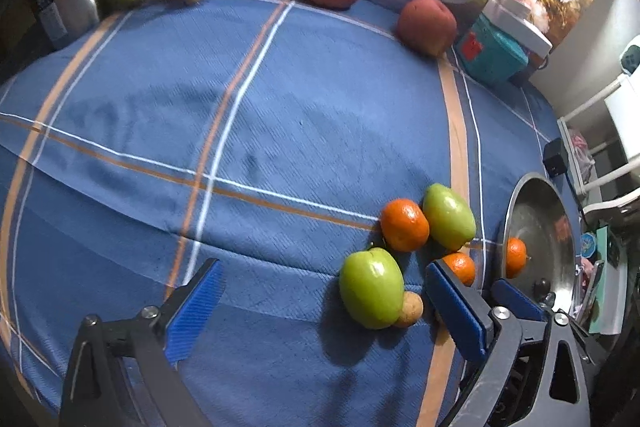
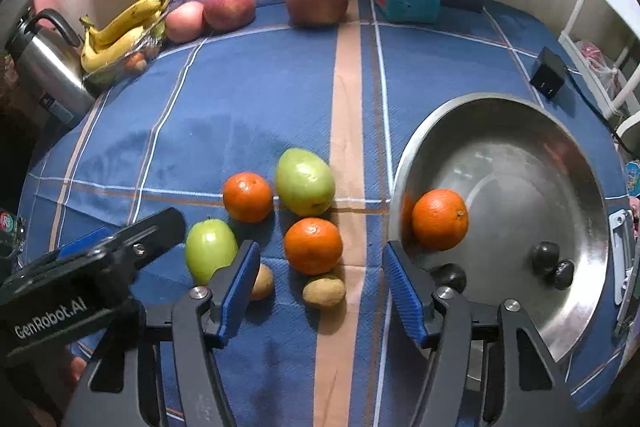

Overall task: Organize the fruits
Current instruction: 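Grasp the green apple with the left tool while the right tool grasps a small potato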

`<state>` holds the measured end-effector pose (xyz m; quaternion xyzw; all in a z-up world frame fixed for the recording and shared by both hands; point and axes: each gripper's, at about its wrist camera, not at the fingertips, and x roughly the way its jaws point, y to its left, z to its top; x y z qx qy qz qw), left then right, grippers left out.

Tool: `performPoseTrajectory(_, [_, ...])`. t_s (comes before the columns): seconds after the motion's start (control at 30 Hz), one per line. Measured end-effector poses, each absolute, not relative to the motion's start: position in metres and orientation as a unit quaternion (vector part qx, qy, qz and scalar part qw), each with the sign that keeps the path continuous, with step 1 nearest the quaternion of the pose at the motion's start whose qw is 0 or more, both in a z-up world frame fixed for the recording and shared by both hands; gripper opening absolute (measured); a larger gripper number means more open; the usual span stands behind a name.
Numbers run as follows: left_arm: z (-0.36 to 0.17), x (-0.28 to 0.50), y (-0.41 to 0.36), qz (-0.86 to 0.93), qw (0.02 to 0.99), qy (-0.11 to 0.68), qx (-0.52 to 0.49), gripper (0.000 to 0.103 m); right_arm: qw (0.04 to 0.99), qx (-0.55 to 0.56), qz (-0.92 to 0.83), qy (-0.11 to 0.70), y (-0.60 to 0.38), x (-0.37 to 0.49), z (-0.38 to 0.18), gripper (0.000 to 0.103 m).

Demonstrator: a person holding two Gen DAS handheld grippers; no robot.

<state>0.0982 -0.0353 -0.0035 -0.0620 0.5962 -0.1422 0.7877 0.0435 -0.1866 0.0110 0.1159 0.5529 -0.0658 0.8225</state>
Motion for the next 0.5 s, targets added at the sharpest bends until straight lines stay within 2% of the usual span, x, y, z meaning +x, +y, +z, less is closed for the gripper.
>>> performPoseTrajectory(0.2, [-0.017, 0.098, -0.043, -0.150, 0.774, 0.612, -0.065, 0.089, 0.807, 0.119, -0.061, 0.575, -0.183, 0.046, -0.005, 0.052])
performPoseTrajectory(0.37, [-0.028, 0.097, -0.051, -0.165, 0.758, 0.627, -0.074, 0.076, 0.797, 0.121, -0.063, 0.588, -0.184, 0.047, -0.014, 0.045])
performPoseTrajectory(0.5, [-0.030, 0.096, -0.055, -0.160, 0.760, 0.626, -0.064, 0.072, 0.790, 0.122, -0.063, 0.597, -0.184, 0.047, -0.021, 0.038])
